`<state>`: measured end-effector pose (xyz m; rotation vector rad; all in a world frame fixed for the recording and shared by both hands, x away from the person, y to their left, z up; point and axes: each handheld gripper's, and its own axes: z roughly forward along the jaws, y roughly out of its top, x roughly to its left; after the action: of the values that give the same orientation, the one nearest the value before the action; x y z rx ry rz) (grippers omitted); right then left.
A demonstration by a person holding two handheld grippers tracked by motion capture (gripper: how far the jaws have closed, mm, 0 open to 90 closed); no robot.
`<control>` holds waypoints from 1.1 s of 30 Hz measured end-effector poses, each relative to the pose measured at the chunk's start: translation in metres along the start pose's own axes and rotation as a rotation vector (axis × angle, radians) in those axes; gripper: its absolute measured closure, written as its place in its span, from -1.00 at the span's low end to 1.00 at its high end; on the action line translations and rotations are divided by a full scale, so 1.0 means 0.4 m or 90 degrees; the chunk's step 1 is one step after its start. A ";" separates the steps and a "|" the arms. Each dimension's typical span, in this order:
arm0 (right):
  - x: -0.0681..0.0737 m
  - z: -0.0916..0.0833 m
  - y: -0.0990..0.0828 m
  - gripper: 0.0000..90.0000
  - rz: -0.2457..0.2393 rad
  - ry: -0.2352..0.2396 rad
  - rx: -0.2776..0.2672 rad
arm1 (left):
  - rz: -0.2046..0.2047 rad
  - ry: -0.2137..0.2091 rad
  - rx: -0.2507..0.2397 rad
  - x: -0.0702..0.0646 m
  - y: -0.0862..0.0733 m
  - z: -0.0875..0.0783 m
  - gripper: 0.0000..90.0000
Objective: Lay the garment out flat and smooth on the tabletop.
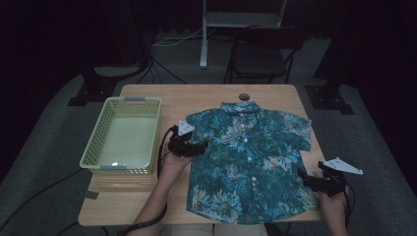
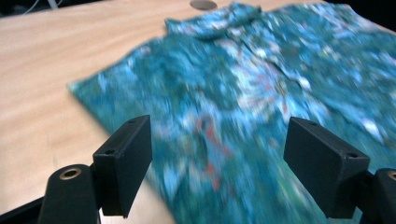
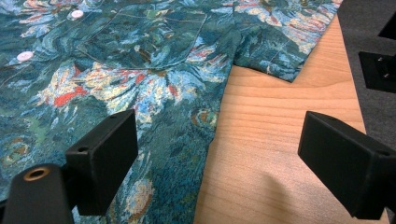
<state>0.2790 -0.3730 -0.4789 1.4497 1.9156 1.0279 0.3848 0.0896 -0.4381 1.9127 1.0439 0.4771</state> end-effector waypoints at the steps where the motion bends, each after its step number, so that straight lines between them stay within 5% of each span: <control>1: 0.000 0.000 0.000 -0.75 -0.001 0.000 0.000 | 0.000 0.000 0.000 0.000 0.000 0.000 -0.45; 4: -0.001 0.000 0.000 -0.75 0.000 0.004 0.002 | -0.029 0.022 0.021 0.024 0.038 0.059 -0.25; 10: -0.001 0.002 0.000 -0.75 -0.001 0.005 0.004 | -0.054 0.053 0.080 0.068 0.049 0.150 0.04; 12: 0.000 0.001 0.000 -0.75 -0.002 0.005 0.003 | -0.038 0.078 0.101 0.070 0.047 0.172 0.04; 15: -0.001 0.001 0.000 -0.75 -0.001 0.005 0.003 | -0.054 0.072 0.117 0.077 0.043 0.188 0.04; 16: -0.001 0.001 0.000 -0.75 -0.002 0.005 0.003 | -0.037 0.094 0.135 0.075 0.039 0.200 0.04; 18: 0.000 0.001 0.001 -0.75 -0.002 0.004 0.005 | -0.035 0.093 0.143 0.076 0.033 0.208 0.05; 23: 0.000 0.002 0.001 -0.75 -0.004 0.004 0.007 | -0.031 0.091 0.142 0.083 0.029 0.206 0.26; 30: -0.001 0.004 0.002 -0.75 -0.001 0.004 0.013 | -0.050 0.084 0.086 0.103 0.020 0.188 0.96; 33: -0.002 0.004 0.002 -0.75 0.000 0.006 0.013 | -0.056 0.088 0.082 0.109 0.024 0.180 0.97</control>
<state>0.2810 -0.3730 -0.4793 1.4593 1.9379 1.0186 0.4623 0.0855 -0.4722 1.9588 1.2706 0.5085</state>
